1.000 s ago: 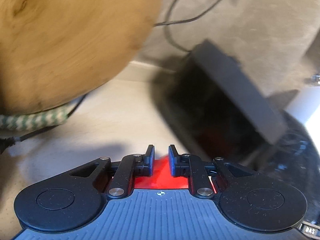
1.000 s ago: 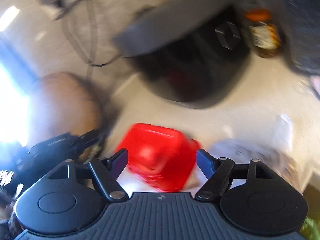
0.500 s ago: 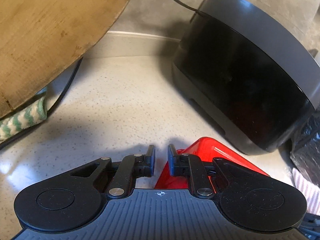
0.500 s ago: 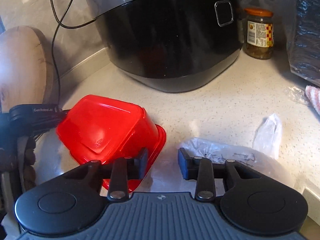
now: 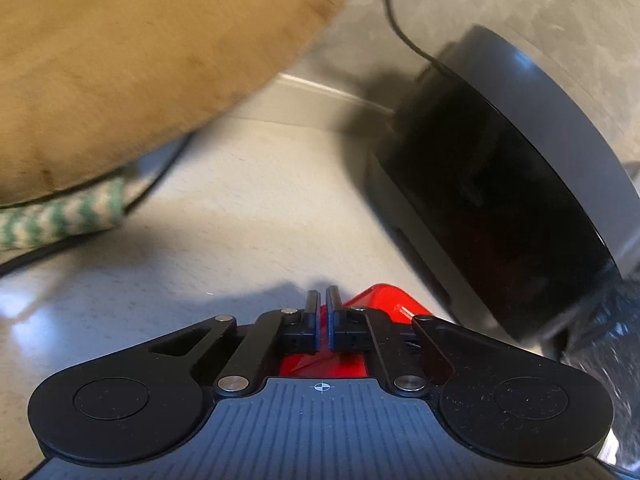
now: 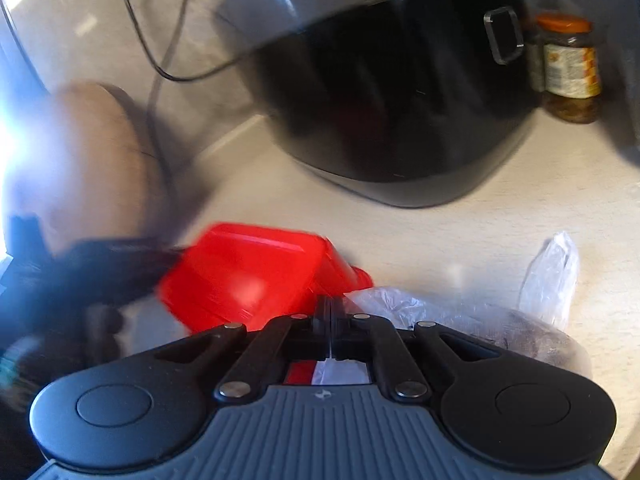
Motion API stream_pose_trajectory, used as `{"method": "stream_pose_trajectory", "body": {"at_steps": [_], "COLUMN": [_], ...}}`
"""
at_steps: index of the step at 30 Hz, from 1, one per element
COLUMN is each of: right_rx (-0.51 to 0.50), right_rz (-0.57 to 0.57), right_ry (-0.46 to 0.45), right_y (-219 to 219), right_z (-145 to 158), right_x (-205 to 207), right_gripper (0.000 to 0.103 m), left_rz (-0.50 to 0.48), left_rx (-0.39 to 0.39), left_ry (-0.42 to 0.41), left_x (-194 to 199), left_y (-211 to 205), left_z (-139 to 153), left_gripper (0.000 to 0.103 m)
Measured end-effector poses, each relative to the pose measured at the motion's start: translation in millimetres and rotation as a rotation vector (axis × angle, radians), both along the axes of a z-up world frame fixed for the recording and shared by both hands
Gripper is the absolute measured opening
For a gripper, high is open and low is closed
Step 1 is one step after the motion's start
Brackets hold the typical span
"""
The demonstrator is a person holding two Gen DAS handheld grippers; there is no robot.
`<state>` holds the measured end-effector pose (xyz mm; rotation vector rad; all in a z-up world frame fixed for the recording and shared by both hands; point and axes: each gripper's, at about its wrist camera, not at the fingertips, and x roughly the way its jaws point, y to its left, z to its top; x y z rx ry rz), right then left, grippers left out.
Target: Collect trash
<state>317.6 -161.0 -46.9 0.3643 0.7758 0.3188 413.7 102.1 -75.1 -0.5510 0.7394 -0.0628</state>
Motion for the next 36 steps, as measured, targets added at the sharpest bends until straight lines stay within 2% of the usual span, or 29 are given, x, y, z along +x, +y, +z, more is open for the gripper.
{"method": "stream_pose_trajectory", "body": {"at_steps": [1,2,3,4,5,6,8,10,11,12,14,15,17,20,24,26,28,29,30,31,33,36], "right_rx": [0.030,0.085,0.172,0.259,0.278,0.234,0.149,0.048,-0.005,-0.058,-0.153,-0.177,-0.149,-0.079,0.077,0.155,0.188,0.226,0.269,0.284,0.293,0.325], "right_rz": [0.010,0.045,0.105,0.164,0.189,0.179,0.130,0.084,0.081,0.086,0.073,0.049,0.016,-0.051,-0.109,-0.103,-0.118,-0.115,-0.114,-0.126,-0.132,-0.133], "right_ry": [0.000,-0.016,-0.017,0.003,-0.001,-0.037,-0.120,-0.176,-0.201,-0.220,-0.237,-0.221,-0.162,-0.095,0.033,0.079,0.119,0.131,0.148,0.140,0.141,0.180], "right_y": [-1,-2,-2,2,10,18,22,16,12,8,-3,-12,-30,-51,-60,-61,-60,-61,-62,-61,-61,-56], "right_z": [4,9,13,16,21,29,44,56,60,62,61,59,53,40,9,-5,-18,-24,-29,-31,-31,-29], "right_x": [1,0,2,4,3,0,-8,-17,-22,-27,-33,-33,-27,-8,23,31,35,34,33,29,27,30], "right_gripper": [0.007,0.025,0.026,0.026,0.026,0.026,0.028,0.040,0.053,0.061,0.061,0.061,0.061,0.061,0.061,0.061,0.062,0.065,0.067,0.067,0.070,0.075], "left_rz": [-0.014,-0.059,-0.104,-0.146,-0.167,-0.150,-0.105,-0.146,-0.174,-0.185,-0.162,-0.144,-0.140,-0.180,-0.198,-0.185,-0.181,-0.187,-0.182,-0.177,-0.169,-0.153], "left_rx": [-0.027,-0.070,-0.097,-0.082,-0.033,0.004,-0.003,-0.069,-0.084,-0.075,-0.059,-0.077,-0.120,-0.097,-0.019,-0.015,-0.034,-0.034,-0.009,0.010,0.001,0.003], "left_ry": [0.011,0.027,0.040,0.037,0.038,0.034,0.039,0.057,0.059,0.055,0.037,0.021,-0.009,0.018,0.062,0.092,0.146,0.163,0.160,0.147,0.150,0.154], "left_x": [0,1,1,-2,-5,-8,-15,-21,-25,-30,-43,-51,-66,-78,-72,-64,-52,-48,-47,-48,-49,-49], "left_y": [2,0,-5,-14,-23,-28,-23,-17,-16,-17,-16,-15,-16,-37,-65,-70,-75,-78,-82,-84,-82,-79], "left_z": [-1,-4,-6,-6,-5,-4,-4,-6,-5,-3,6,12,25,35,26,16,4,1,1,1,1,6], "left_gripper": [0.002,0.002,0.004,0.004,0.004,0.005,0.009,0.010,0.010,0.010,0.010,0.010,0.011,0.011,0.011,0.011,0.011,0.007,0.007,0.007,0.006,0.001]}}
